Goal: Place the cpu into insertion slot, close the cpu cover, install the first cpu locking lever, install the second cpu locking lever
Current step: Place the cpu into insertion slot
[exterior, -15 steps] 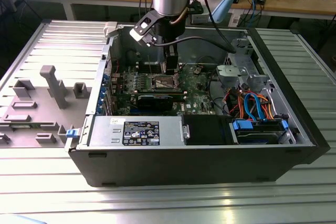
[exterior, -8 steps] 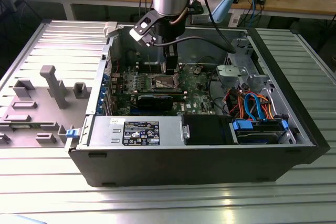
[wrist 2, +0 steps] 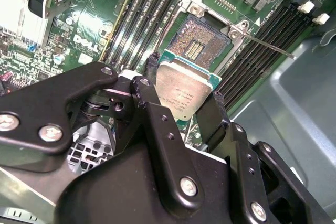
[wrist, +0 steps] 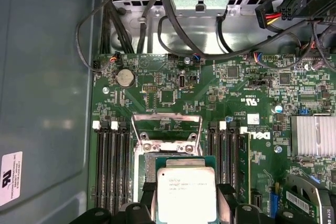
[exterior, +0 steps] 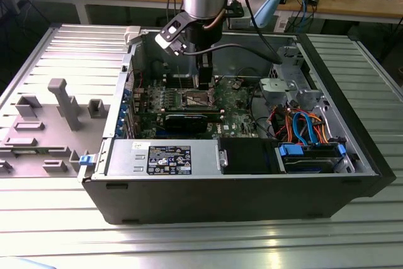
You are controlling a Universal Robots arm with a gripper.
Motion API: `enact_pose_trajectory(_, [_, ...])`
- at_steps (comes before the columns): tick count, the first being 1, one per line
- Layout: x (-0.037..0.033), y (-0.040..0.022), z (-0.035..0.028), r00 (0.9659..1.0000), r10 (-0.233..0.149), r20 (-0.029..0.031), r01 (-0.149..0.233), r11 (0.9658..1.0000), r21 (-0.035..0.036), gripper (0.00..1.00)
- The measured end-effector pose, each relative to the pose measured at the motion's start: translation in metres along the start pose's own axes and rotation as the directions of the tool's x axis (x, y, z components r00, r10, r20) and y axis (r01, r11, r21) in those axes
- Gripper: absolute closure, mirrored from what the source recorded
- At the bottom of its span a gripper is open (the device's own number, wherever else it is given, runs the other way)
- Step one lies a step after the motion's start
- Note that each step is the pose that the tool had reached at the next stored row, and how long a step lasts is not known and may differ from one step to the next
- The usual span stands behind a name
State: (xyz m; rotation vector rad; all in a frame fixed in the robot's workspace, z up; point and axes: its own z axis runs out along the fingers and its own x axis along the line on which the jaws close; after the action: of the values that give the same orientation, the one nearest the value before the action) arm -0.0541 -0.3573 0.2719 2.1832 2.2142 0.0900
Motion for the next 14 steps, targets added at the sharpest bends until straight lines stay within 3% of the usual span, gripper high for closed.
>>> enact_pose_trajectory(14, [0.0000,0.0000,0.0001,0.9997,0.026,0.0016,-0.026,0.9997,-0.0005,0.45])
